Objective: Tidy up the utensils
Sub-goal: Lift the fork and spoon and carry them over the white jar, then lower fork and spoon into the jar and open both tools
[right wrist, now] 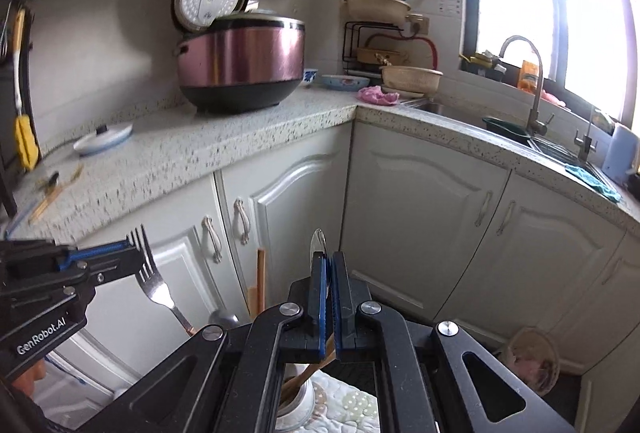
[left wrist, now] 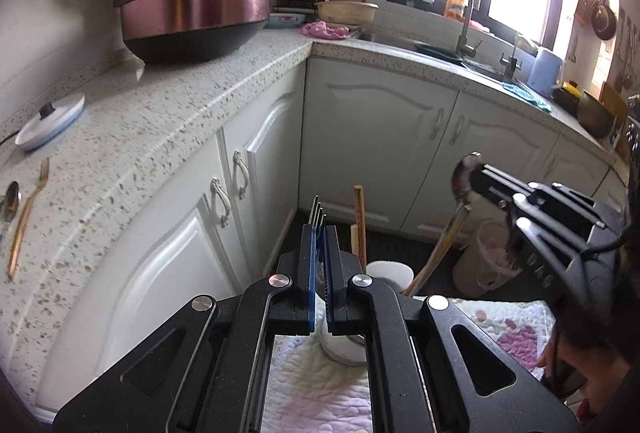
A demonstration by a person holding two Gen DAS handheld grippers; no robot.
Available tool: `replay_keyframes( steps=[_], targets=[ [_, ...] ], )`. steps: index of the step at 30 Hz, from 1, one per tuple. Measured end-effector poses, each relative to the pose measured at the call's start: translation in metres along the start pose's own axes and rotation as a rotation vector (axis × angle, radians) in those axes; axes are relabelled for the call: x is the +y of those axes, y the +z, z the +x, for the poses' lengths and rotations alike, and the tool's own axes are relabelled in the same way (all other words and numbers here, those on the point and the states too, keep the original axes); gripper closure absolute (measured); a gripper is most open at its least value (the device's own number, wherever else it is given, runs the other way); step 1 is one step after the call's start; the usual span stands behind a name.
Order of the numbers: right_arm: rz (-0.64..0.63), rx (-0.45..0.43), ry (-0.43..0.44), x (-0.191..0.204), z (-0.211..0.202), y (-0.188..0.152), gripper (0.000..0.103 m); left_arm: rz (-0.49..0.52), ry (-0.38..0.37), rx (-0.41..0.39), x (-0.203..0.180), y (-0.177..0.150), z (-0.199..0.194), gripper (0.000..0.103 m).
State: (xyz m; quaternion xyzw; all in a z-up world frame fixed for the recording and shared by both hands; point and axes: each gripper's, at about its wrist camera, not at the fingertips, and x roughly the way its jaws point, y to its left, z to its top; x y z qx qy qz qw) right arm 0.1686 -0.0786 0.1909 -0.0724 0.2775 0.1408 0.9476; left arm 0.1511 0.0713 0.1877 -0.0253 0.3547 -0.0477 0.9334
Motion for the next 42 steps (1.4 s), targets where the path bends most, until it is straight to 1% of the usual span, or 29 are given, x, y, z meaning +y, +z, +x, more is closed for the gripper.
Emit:
replay_keyframes(
  steps=[8,14,16,18,20,22,24,26,27,28,29,30,32,35,36,37,39,42],
  targets=[
    [-0.005,0.080,0.034,0.007,0.014,-0.034,0.101,-0.011,-0.013,0.049,-0.009,-0.018,0.018,0.101],
    [0.031,0.145,0.058,0.004,0.022,-0.059,0.101,-0.030,-0.014,0.074,-0.013,-0.030,0.026,0.101],
    [0.055,0.164,0.072,0.001,0.024,-0.065,0.100,-0.039,-0.016,0.083,-0.013,-0.034,0.028,0.101],
    [0.119,0.184,0.100,-0.008,0.024,-0.070,0.100,-0.046,-0.019,0.087,-0.014,-0.036,0.028,0.101],
    [0.161,0.197,0.113,-0.015,0.023,-0.071,0.100,-0.051,-0.022,0.079,-0.015,-0.037,0.026,0.101],
    [0.203,0.198,0.124,-0.024,0.018,-0.073,0.097,-0.057,-0.018,0.064,-0.015,-0.037,0.022,0.100],
    [0.221,0.192,0.124,-0.028,0.012,-0.074,0.094,-0.068,-0.026,0.065,-0.013,-0.037,0.020,0.097],
    [0.229,0.189,0.124,-0.030,0.006,-0.075,0.090,-0.074,-0.027,0.069,-0.013,-0.038,0.018,0.089],
    [0.233,0.187,0.125,-0.031,0.002,-0.076,0.086,-0.074,-0.027,0.069,-0.013,-0.040,0.017,0.087],
    [0.235,0.186,0.125,-0.032,-0.001,-0.078,0.082,-0.075,-0.028,0.070,-0.013,-0.041,0.016,0.082],
    [0.236,0.185,0.123,-0.032,-0.004,-0.078,0.081,-0.077,-0.030,0.071,-0.014,-0.043,0.014,0.077],
    [0.239,0.185,0.122,-0.032,-0.007,-0.079,0.079,-0.079,-0.032,0.072,-0.014,-0.046,0.012,0.074],
    [0.249,0.189,0.123,-0.034,-0.012,-0.082,0.079,-0.080,-0.032,0.070,-0.015,-0.050,0.009,0.063],
    [0.253,0.187,0.121,-0.035,-0.022,-0.087,0.078,-0.073,-0.024,0.066,-0.019,-0.055,0.004,0.056],
    [0.248,0.185,0.116,-0.035,-0.027,-0.089,0.076,-0.070,-0.023,0.066,-0.021,-0.058,0.002,0.054],
    [0.246,0.183,0.111,-0.035,-0.031,-0.090,0.070,-0.069,-0.025,0.068,-0.022,-0.060,0.001,0.052],
    [0.243,0.175,0.104,-0.034,-0.039,-0.093,0.063,-0.067,-0.024,0.071,-0.026,-0.064,-0.001,0.052],
    [0.231,0.183,0.090,-0.033,-0.048,-0.098,0.063,-0.062,-0.022,0.072,-0.032,-0.071,-0.004,0.051]
  ],
)
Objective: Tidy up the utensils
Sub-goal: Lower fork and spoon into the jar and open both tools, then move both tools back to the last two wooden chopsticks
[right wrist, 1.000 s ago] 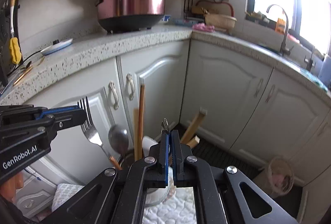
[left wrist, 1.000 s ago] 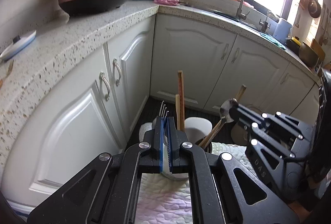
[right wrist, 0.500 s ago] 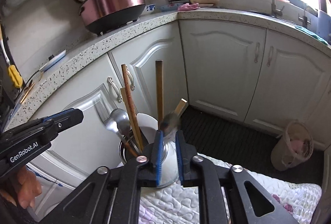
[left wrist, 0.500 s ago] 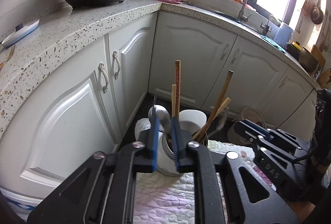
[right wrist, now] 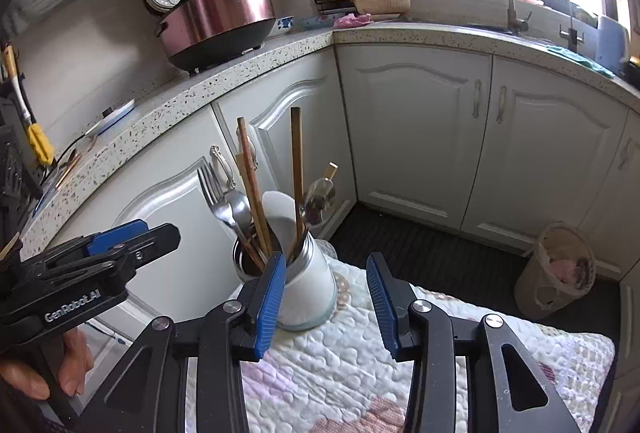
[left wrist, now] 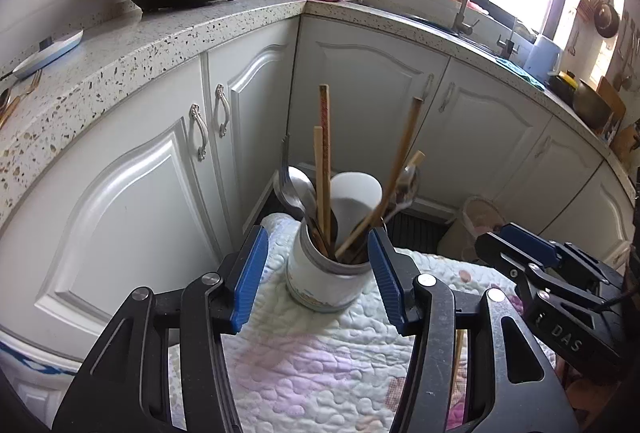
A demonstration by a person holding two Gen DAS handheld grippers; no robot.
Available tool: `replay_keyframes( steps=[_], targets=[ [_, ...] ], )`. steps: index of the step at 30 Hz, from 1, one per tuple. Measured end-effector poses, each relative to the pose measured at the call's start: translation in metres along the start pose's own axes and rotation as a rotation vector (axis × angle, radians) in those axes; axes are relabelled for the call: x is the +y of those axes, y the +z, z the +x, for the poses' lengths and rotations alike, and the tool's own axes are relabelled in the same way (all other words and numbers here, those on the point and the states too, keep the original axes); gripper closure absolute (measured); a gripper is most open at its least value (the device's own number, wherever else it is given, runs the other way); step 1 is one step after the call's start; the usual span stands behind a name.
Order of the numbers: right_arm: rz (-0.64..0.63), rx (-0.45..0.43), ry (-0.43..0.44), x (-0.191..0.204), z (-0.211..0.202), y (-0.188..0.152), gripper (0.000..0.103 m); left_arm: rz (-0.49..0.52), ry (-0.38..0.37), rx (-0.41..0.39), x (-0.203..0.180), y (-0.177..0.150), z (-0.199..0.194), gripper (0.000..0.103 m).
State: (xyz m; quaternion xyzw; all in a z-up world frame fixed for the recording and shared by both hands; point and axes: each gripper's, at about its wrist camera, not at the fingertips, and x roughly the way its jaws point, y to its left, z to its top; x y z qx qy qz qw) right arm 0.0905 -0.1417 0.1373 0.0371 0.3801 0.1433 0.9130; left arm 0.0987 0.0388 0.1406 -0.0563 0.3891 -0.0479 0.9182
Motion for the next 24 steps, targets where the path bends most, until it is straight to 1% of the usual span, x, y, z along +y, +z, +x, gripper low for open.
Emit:
replay_keyframes(
  steps=[7,12,15,19,22,24],
  targets=[
    [0.020,0.010,-0.021,-0.006,-0.016,-0.017,0.061,0.003,-0.005,0.002,-0.013,-0.014,-0.008,0.051],
    [0.029,0.036,-0.048,-0.012,-0.024,-0.035,0.061,0.015,-0.008,0.017,-0.025,-0.024,-0.010,0.051],
    [0.048,0.046,-0.049,-0.019,-0.030,-0.046,0.061,0.020,-0.014,0.026,-0.032,-0.031,-0.011,0.051],
    [0.067,0.070,-0.068,-0.034,-0.037,-0.064,0.061,0.022,-0.041,0.058,-0.041,-0.041,-0.009,0.051],
    [0.085,0.111,-0.086,-0.050,-0.038,-0.079,0.061,0.020,-0.076,0.092,-0.048,-0.051,-0.004,0.051],
    [0.114,0.151,-0.095,-0.067,-0.035,-0.093,0.061,0.022,-0.102,0.119,-0.053,-0.059,0.000,0.048]
  ],
)
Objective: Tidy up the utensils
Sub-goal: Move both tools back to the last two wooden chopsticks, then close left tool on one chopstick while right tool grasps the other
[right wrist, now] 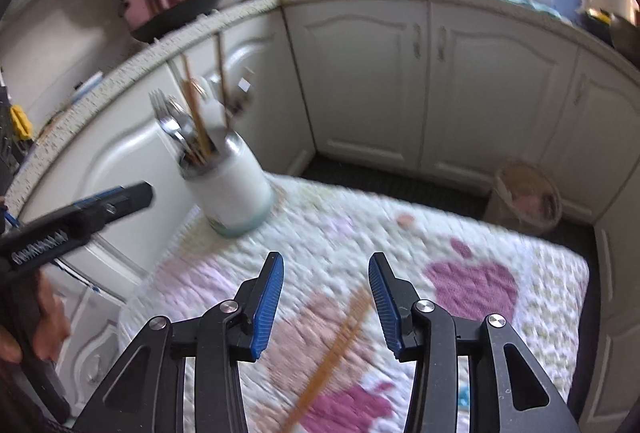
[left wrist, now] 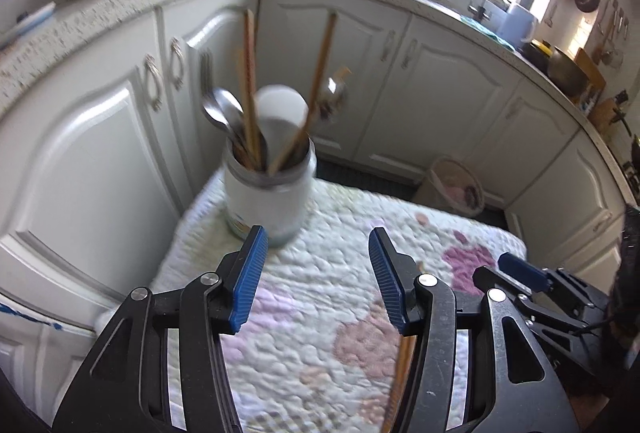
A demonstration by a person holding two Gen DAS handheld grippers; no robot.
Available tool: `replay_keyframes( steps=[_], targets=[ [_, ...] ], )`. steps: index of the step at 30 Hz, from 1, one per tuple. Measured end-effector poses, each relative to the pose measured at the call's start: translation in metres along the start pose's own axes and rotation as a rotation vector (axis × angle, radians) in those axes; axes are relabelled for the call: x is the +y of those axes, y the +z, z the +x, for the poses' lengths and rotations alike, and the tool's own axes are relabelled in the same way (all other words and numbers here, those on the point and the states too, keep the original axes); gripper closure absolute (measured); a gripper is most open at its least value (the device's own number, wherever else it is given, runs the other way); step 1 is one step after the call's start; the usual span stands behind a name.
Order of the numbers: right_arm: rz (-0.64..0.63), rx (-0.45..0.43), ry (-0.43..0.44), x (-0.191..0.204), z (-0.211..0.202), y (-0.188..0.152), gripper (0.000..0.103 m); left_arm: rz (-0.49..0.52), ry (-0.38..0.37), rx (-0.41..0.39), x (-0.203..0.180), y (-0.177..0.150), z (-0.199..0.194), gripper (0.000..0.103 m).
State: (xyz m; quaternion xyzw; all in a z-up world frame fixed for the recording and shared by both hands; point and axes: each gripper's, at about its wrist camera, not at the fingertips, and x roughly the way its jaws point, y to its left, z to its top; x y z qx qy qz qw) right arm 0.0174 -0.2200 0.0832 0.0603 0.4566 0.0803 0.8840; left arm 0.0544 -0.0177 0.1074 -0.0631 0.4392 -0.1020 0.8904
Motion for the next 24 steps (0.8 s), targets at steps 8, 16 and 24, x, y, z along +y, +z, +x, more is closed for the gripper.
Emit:
replay_keyframes(
  steps=[8,16,24],
  targets=[
    [0.056,0.181,-0.016,-0.030,0.064,-0.041,0.066,-0.004,-0.030,0.133,-0.012,-0.030,0.038,0.048],
    [0.041,0.219,-0.048,-0.026,0.112,-0.038,0.077,-0.006,-0.002,0.174,-0.002,-0.037,0.056,0.048],
    [-0.047,0.234,-0.088,-0.027,0.111,-0.042,0.087,0.010,-0.021,0.211,-0.010,-0.040,0.072,0.048]
  ],
)
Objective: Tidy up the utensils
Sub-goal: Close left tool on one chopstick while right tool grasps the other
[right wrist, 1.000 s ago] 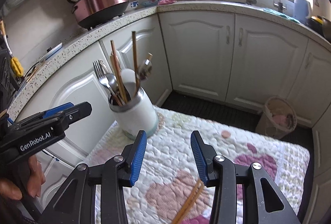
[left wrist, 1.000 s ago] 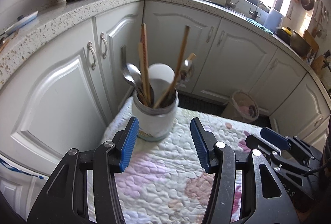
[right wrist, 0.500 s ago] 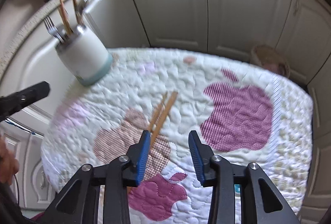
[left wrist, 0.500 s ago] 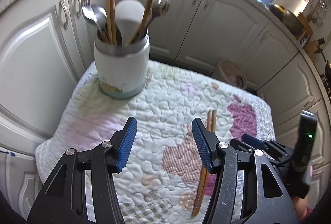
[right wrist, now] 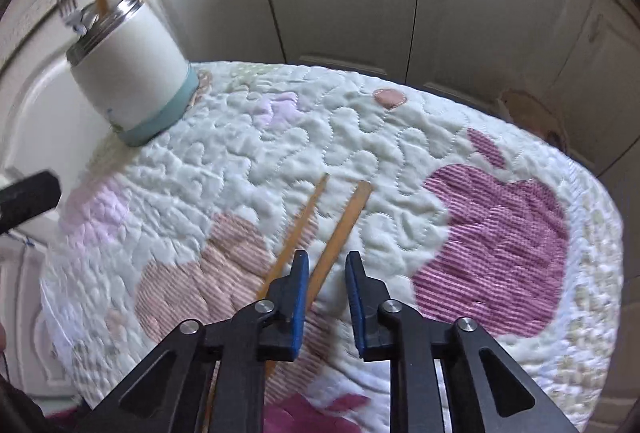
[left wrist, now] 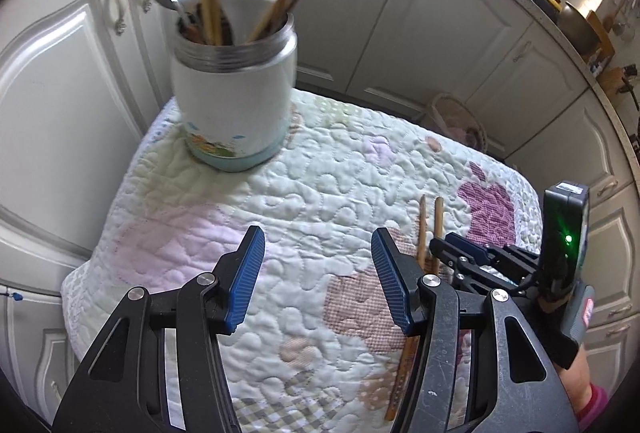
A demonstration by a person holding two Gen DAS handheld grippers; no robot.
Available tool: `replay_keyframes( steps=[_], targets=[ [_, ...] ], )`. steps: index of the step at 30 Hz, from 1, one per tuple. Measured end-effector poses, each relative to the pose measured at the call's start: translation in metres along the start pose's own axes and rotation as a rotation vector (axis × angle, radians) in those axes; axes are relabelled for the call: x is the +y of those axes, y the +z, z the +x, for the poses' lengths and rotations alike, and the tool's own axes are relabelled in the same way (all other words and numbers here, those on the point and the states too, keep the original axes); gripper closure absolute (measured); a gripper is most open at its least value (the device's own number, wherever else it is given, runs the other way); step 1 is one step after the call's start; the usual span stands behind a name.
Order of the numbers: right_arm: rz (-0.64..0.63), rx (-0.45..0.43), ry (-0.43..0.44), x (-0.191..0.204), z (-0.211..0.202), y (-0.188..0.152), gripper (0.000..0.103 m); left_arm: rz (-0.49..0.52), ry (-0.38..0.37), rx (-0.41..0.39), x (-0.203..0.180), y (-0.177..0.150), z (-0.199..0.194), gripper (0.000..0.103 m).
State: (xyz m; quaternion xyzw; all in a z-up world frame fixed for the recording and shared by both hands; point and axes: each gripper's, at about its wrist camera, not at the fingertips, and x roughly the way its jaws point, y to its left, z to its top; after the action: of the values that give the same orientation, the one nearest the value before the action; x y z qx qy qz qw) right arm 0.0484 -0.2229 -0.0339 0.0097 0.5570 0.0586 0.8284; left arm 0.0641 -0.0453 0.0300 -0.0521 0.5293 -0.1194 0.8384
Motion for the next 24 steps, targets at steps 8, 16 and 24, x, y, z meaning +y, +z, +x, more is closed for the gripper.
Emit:
replay_keyframes(
  steps=[8,16,24],
  targets=[
    [0.151,0.031,0.114,-0.065,-0.012,-0.013,0.088,0.076,-0.058,0.070,-0.045,0.000,0.034,0.048],
    [0.216,0.003,0.181,-0.093,-0.028,-0.021,0.088,0.146,-0.055,0.152,-0.085,0.007,0.082,0.048],
    [0.181,-0.018,0.192,-0.086,-0.035,-0.016,0.088,0.137,-0.079,0.211,-0.092,0.006,0.119,0.098]
  ],
)
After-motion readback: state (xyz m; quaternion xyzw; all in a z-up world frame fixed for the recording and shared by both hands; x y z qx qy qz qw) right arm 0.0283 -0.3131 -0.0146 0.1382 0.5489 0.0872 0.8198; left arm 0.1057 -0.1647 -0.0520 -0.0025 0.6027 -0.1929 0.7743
